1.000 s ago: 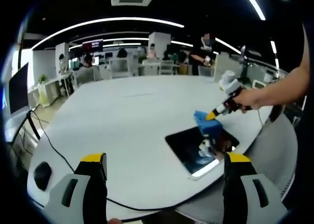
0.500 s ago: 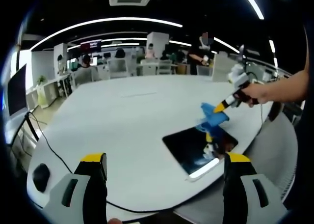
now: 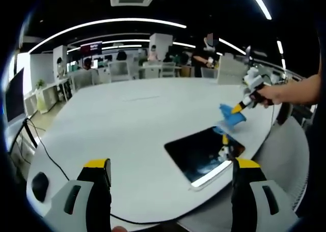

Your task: Wipe the mirror surface with the cleaning cloth until all visible marks leave the cleaned area.

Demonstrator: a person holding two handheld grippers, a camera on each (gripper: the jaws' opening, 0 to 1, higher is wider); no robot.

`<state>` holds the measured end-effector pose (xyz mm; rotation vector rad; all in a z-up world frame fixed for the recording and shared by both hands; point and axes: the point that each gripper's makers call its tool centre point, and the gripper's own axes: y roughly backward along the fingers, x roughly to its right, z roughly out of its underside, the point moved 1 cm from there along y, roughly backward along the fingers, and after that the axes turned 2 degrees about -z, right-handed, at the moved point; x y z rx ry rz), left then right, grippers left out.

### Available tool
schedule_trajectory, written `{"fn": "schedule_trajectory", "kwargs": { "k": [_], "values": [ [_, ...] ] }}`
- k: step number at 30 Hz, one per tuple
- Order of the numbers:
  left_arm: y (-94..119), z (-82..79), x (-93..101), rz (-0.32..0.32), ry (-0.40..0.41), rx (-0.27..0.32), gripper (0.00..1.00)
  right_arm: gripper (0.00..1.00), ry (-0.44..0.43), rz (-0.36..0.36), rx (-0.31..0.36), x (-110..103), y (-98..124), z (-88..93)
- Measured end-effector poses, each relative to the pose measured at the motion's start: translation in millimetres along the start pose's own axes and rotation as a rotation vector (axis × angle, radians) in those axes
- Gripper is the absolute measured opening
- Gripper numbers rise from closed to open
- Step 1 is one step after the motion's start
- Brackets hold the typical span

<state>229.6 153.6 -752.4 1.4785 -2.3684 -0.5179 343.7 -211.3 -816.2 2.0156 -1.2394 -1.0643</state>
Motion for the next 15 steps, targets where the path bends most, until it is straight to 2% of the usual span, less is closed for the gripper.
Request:
{"fn": "schedule_trajectory", "kwargs": {
  "k": [4,9,13,14,15],
  "values": [
    [-0.2,-0.2,0.3,-0.003,0.000,0.000,1.00,0.01,-0.010,0.014,-0.025,9.9,-8.5,9.5],
    [0.0,1.0,4.3,-0.006,-0.002,-0.002,1.00,0.01,0.001,0.029,-0.063,15.6,-20.4,30.1],
    [1.1,1.6,7.3,-0.009,-0.002,-0.003,1.00,0.02,0.039,0.049,-0.098,19.0,-29.8,45.5],
    [1.3,1.9,8.5,-0.010,-0.002,-0.004,1.00,0.01,0.082,0.046,-0.076,19.4,-31.4,45.3],
    [1.3,2.3,9.4,-0.010,-0.003,-0.006,1.00,0.01,0.080,0.042,-0.063,17.2,-32.0,43.8]
  ]
}}
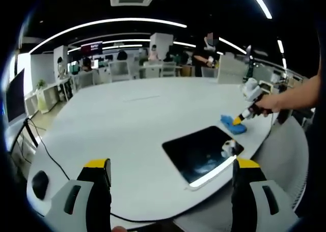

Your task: Wipe the mirror surface with the cleaning cloth until all visible marks leave the cleaned area.

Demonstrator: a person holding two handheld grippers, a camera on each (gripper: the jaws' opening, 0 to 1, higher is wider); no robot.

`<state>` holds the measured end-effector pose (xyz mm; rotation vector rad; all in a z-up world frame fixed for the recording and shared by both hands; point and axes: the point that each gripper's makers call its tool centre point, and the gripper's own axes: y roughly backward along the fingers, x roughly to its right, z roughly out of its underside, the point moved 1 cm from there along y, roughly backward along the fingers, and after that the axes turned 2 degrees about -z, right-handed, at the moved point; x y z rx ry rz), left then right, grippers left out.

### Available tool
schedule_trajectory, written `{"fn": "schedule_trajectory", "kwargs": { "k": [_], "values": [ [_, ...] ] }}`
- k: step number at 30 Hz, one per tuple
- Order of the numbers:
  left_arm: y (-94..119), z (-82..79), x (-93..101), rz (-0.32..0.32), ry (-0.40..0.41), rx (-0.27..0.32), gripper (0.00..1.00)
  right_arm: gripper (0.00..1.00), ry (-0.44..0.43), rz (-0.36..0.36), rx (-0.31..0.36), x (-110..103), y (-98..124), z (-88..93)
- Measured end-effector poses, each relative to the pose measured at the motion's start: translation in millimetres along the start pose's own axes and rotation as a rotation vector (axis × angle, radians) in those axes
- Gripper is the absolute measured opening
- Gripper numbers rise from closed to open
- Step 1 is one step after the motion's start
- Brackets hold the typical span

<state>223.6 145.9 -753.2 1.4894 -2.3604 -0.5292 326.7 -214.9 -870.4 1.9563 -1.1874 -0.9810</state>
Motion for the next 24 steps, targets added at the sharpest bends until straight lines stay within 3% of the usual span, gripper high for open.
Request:
{"fn": "schedule_trajectory", "kwargs": {
  "k": [6,9,10,12,14,16,17,19,20,21,24],
  "values": [
    [-0.8,-1.2,2.0,0.004,-0.006,-0.002,1.00,0.02,0.003,-0.015,-0.006,0.4,2.9,-0.1],
    [-4.1,-2.5,3.7,0.009,-0.006,-0.001,1.00,0.10,0.042,-0.055,-0.007,-4.8,7.8,1.1],
    [-5.7,-2.5,3.8,0.013,-0.008,-0.002,1.00,0.17,0.081,-0.115,0.031,-14.1,14.1,-2.4],
    [-9.2,1.3,1.6,0.020,-0.008,-0.011,1.00,0.21,0.101,-0.091,0.060,-9.1,20.5,-4.7],
    [-11.0,7.9,-2.9,0.023,-0.016,-0.033,1.00,0.18,0.156,-0.108,0.093,-7.9,28.8,-5.7],
    [-10.9,9.8,-7.3,0.023,-0.016,-0.039,1.00,0.17,0.151,-0.099,0.104,-3.2,36.1,-2.3],
    [-10.4,10.3,-10.1,0.023,-0.018,-0.043,1.00,0.15,0.197,-0.117,0.145,-2.9,42.4,-4.5],
    [-10.5,9.4,-14.0,0.024,-0.022,-0.043,1.00,0.15,0.201,-0.110,0.172,2.8,54.4,-0.6],
    [-10.9,8.9,-15.6,0.024,-0.023,-0.043,1.00,0.22,0.207,-0.167,0.182,-1.9,60.4,3.6],
    [-12.2,8.0,-17.9,0.023,-0.025,-0.043,1.00,0.34,0.196,-0.194,0.179,-3.2,63.2,7.5],
    [-16.4,4.3,-20.5,0.024,-0.030,-0.038,1.00,0.63,0.210,-0.166,0.224,8.1,70.0,11.7]
  ]
}}
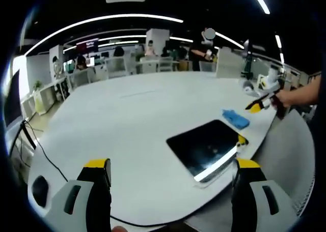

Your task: Wipe the mirror surface with the cleaning cloth until all visible marks leave the cleaned area.

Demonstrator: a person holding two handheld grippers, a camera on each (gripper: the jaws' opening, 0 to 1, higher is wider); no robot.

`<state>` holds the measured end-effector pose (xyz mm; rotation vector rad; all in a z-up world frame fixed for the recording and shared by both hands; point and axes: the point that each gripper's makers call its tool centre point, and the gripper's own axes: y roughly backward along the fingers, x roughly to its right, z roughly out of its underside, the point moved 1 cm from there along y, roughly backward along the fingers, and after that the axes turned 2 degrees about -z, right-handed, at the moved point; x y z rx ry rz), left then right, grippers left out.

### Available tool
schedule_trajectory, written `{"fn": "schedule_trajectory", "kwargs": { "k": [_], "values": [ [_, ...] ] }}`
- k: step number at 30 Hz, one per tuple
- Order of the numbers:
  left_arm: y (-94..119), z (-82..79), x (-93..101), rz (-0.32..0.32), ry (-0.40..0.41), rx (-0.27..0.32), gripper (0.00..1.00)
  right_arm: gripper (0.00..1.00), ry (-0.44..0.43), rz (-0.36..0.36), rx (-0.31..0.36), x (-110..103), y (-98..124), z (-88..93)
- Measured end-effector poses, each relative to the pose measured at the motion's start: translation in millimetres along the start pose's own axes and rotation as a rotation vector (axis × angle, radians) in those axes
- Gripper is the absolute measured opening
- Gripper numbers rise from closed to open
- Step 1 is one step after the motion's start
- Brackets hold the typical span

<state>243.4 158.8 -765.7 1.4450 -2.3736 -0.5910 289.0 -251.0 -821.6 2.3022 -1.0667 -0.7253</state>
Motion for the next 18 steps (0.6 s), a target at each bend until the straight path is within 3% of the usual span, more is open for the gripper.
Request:
{"fn": "schedule_trajectory", "kwargs": {
  "k": [3,8,12,14,18],
  "values": [
    [-3.8,-5.0,1.0,0.007,-0.005,0.006,1.00,0.98,0.014,0.006,0.060,6.4,6.0,0.6],
    [-10.1,-7.6,-0.2,0.026,-0.015,0.006,1.00,1.00,0.028,0.022,0.096,11.6,23.6,3.3],
    [-11.7,-8.2,-1.5,0.031,-0.014,0.007,1.00,1.00,0.142,-0.005,0.202,2.1,32.2,-10.0],
    [-11.7,-9.1,-1.4,0.032,-0.010,0.012,1.00,1.00,0.190,0.018,0.196,3.5,33.9,-9.3],
    [-10.1,-8.6,-0.9,0.029,-0.012,0.027,1.00,1.00,0.181,0.018,0.183,5.3,35.0,-9.0]
  ]
}}
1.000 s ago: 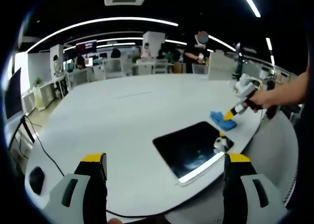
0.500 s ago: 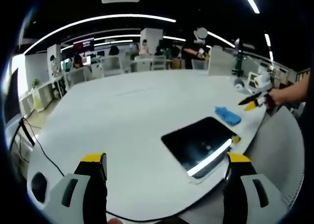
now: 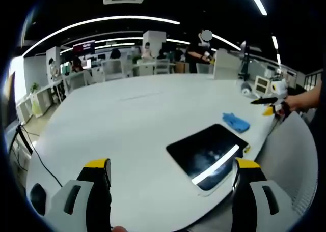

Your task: Wipe the mirror surface with the cleaning cloth until all visible marks leave the cleaned area.

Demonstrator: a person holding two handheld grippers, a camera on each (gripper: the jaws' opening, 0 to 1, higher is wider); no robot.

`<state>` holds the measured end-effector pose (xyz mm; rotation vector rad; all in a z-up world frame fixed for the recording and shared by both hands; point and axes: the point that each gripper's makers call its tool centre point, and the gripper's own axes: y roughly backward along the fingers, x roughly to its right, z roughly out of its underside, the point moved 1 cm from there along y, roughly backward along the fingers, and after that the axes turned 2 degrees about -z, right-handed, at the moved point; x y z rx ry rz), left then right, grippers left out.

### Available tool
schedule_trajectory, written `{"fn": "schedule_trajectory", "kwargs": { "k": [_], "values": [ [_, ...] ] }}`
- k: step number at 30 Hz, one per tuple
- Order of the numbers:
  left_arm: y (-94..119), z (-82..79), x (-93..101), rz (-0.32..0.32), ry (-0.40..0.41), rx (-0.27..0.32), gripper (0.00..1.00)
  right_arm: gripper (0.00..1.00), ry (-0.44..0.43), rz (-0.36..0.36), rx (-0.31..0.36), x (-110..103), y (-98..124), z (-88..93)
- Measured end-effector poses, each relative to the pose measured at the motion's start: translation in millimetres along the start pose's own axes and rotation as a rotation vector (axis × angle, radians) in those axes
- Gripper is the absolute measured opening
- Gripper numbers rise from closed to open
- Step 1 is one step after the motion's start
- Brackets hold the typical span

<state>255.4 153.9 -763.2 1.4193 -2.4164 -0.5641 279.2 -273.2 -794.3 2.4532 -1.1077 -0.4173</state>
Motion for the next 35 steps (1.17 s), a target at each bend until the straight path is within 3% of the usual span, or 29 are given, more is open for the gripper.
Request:
{"fn": "schedule_trajectory", "kwargs": {
  "k": [5,16,20,25,27,35],
  "values": [
    [4.1,2.8,-1.3,0.001,0.006,0.007,1.00,1.00,-0.024,0.000,-0.010,1.0,-0.9,-3.5],
    [4.8,-3.5,-6.0,0.000,0.002,0.021,1.00,1.00,0.040,-0.011,-0.010,-1.9,-6.4,-7.8],
    [4.9,-3.8,-5.3,0.000,0.005,0.021,1.00,1.00,-0.033,0.010,0.018,4.3,-6.2,-12.5],
    [6.2,-4.7,-3.7,-0.007,0.010,0.025,1.00,1.00,-0.043,0.011,0.026,3.5,-4.8,-11.7],
    [7.0,-6.3,-5.0,-0.019,0.054,0.041,1.00,1.00,-0.054,0.004,0.019,1.9,-4.6,-10.2],
    [9.7,0.7,-1.1,-0.022,0.049,0.033,1.00,1.00,-0.096,-0.002,0.042,-1.8,-3.3,-10.4]
  ]
}}
